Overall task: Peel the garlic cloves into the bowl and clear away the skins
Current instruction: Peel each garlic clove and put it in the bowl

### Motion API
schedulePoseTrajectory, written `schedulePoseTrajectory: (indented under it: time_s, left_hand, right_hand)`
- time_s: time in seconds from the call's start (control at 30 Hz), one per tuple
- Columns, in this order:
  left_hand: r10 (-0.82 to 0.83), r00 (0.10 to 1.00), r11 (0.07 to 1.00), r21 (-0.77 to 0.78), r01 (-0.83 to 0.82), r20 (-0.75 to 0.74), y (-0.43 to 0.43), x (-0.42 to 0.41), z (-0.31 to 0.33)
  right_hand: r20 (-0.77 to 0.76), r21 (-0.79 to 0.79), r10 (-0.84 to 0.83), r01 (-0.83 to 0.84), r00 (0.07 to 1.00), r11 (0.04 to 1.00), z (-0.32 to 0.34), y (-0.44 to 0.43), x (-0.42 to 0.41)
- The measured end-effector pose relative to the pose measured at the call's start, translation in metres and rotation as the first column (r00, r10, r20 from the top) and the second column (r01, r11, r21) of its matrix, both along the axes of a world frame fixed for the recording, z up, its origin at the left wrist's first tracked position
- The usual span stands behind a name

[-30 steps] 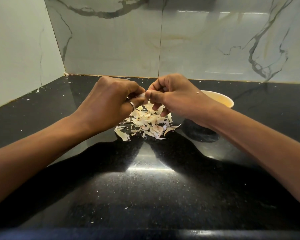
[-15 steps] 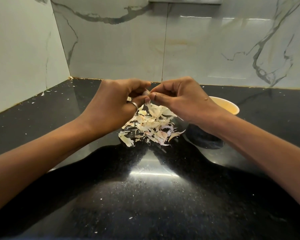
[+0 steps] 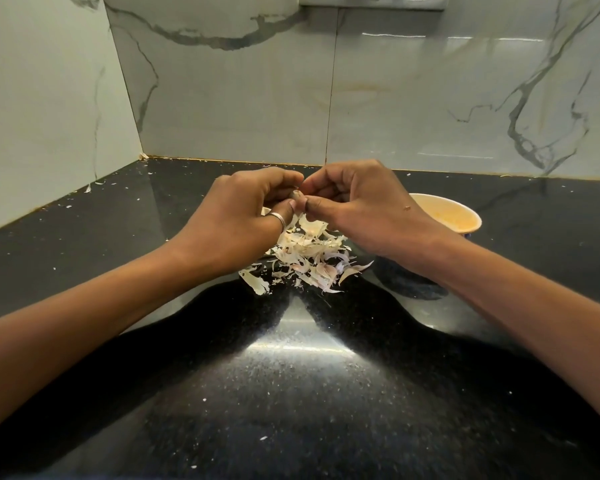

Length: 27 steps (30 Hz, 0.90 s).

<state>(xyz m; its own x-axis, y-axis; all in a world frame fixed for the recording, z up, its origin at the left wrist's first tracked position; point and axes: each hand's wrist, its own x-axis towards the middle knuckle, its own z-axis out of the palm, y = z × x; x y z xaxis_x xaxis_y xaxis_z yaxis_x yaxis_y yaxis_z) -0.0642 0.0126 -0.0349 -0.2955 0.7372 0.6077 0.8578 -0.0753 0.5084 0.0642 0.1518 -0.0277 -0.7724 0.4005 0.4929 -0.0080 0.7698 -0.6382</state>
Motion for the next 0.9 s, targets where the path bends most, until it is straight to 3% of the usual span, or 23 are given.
schedulePoseTrajectory:
  time_s: [0.27,0.63,0.9]
  left_hand:
    - [-0.057,0.978,0.998,-0.029,0.064,0.200,0.0003,0.0009,0.0003]
    - [-0.110,0.936,0.989,-0.054,0.135,0.333,-0.0010,-0.0001,-0.0003]
    - [-0.148,0.940,0.979,-0.088,0.183,0.307,-0.0015,0.0013,-0.0012]
  right_hand:
    - [0.008,-0.009,-0.003,0.003,1.000,1.000,0.0017,-0.0006,0.0020]
    - [-0.007,0.016,-0.007,0.008,1.000,1.000,0.0023,-0.0030,0.0022]
    - [-0.018,0.172,-0.035,0.037,0.999,0.984,0.0027,-0.0049,0.0036]
